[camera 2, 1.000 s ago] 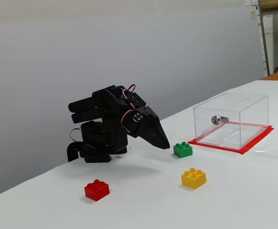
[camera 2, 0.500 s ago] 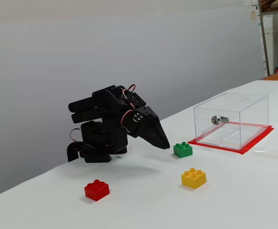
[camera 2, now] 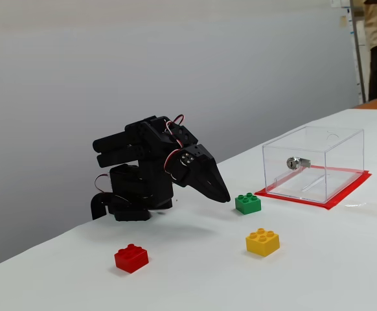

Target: Pick the yellow lego brick and place it into the transparent box

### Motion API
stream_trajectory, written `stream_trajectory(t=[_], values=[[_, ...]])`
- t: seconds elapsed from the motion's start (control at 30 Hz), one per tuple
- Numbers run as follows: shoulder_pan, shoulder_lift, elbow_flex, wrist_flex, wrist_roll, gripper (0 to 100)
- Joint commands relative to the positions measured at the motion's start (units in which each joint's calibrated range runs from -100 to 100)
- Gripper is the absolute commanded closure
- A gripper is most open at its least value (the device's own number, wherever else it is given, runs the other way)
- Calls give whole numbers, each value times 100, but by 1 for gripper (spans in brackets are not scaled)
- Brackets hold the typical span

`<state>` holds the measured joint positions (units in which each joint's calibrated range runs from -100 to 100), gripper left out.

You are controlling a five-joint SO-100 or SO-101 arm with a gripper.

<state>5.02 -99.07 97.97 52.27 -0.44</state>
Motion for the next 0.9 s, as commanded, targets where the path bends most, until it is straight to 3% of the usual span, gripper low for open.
stream_trajectory(t=[0.0, 0.87], values=[[-10, -59, 85, -57, 13, 99], [4, -59, 95, -57, 23, 99]])
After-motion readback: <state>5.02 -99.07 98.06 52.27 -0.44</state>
